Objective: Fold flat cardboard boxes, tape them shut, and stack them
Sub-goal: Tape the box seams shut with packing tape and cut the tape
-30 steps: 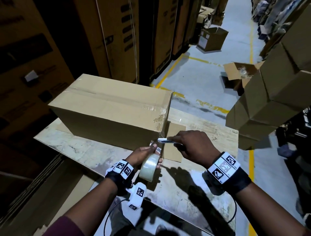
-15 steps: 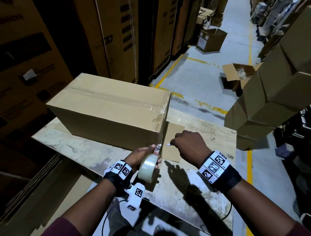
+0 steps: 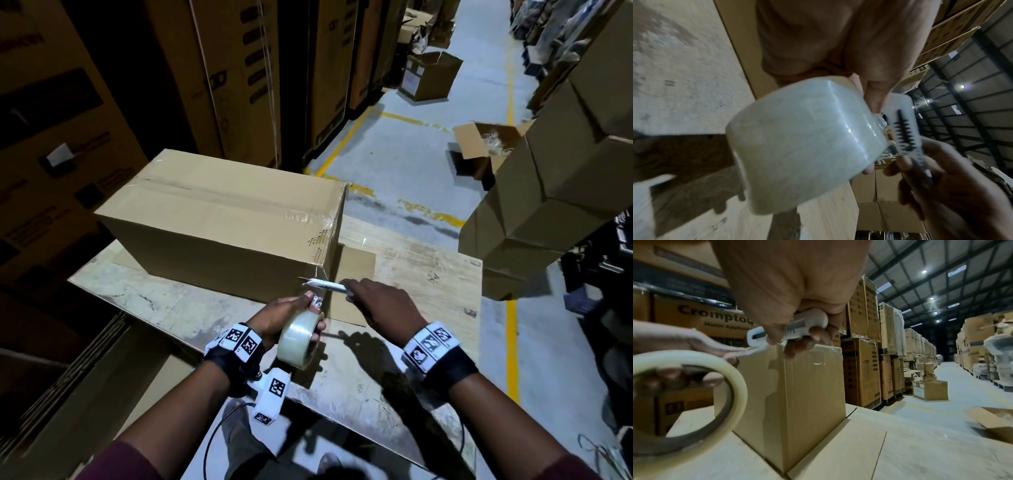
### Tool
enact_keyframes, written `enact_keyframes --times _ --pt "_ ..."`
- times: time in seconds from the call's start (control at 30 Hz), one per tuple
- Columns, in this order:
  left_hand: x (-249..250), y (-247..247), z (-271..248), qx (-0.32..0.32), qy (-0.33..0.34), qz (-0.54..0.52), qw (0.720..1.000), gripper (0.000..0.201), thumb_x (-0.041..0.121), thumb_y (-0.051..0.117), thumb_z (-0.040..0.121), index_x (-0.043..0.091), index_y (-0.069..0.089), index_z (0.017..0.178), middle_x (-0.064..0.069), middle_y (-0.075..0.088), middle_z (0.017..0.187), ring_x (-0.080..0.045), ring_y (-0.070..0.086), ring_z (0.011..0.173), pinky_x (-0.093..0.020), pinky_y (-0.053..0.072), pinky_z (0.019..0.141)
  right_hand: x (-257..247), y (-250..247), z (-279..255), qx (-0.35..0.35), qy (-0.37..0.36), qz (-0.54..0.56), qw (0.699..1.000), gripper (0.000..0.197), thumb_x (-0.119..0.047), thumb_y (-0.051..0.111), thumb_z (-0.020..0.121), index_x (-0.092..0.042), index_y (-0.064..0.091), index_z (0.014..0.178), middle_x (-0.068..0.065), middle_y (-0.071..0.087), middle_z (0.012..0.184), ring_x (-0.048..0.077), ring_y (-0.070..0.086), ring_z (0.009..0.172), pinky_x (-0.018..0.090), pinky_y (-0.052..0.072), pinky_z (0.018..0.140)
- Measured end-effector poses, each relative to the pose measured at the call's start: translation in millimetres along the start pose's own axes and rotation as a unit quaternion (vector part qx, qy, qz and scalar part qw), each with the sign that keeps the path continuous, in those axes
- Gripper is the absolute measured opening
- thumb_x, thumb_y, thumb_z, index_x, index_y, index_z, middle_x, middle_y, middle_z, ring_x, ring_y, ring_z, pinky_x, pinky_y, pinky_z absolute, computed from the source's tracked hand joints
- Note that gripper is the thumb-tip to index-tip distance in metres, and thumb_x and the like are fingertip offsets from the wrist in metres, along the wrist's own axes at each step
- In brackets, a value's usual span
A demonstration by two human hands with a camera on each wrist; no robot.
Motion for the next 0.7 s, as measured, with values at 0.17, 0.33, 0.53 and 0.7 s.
enact_keyframes --times 0.17,0.33,0.53,0.7 --pt "-5.1 0.1 -0.4 -0.01 -0.018 -0.004 1.0 0.029 0.035 0.062 0.097 0.007 0.057 0.096 -0.027 0.058 0.094 -0.031 0.059 0.072 -0.039 0.051 0.07 9.8 28.3 4.2 -0.062 0.053 -0.061 0.995 0.031 -0.033 0.037 0.109 -0.034 0.04 0.14 0.002 0.057 0.099 0.023 0.05 0.075 0.031 0.018 0.047" --pt "-37.6 7.6 3.2 0.007 -0.069 0.041 0.997 0.032 0.032 0.062 0.097 0.001 0.056 0.099 -0.027 0.062 0.087 -0.03 0.06 0.064 -0.035 0.054 0.064 58.8 68.6 -46.4 -0.143 0.131 -0.046 0.98 0.032 -0.038 0.046 0.104 -0.036 0.048 0.135 0.0 0.061 0.105 0.026 0.063 0.094 0.031 0.035 0.061" --pt "-63.0 37.9 29.3 0.011 -0.094 0.047 0.994 0.015 0.011 0.063 0.093 -0.001 0.061 0.101 -0.03 0.061 0.093 -0.035 0.064 0.07 -0.042 0.057 0.063 142.4 124.0 -139.4 -0.103 0.369 0.071 0.921 0.04 -0.019 0.057 0.096 -0.013 0.051 0.135 0.015 0.062 0.093 0.036 0.064 0.085 0.033 0.044 0.065" --pt "-69.1 75.8 57.4 0.0 -0.078 0.099 0.992 0.019 0.001 0.068 0.086 -0.001 0.065 0.105 -0.031 0.063 0.099 -0.036 0.068 0.074 -0.044 0.058 0.069 160.6 154.1 -170.1 -0.134 0.461 0.093 0.872 0.052 -0.022 0.053 0.101 -0.013 0.037 0.149 0.023 0.053 0.116 0.038 0.059 0.099 0.036 0.042 0.075"
Point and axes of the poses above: each hand's wrist, its own z-axis towards the middle knuckle, its own y-axis out of the palm, x = y × z, the point moved 8 cm from there along z, towards the middle knuckle
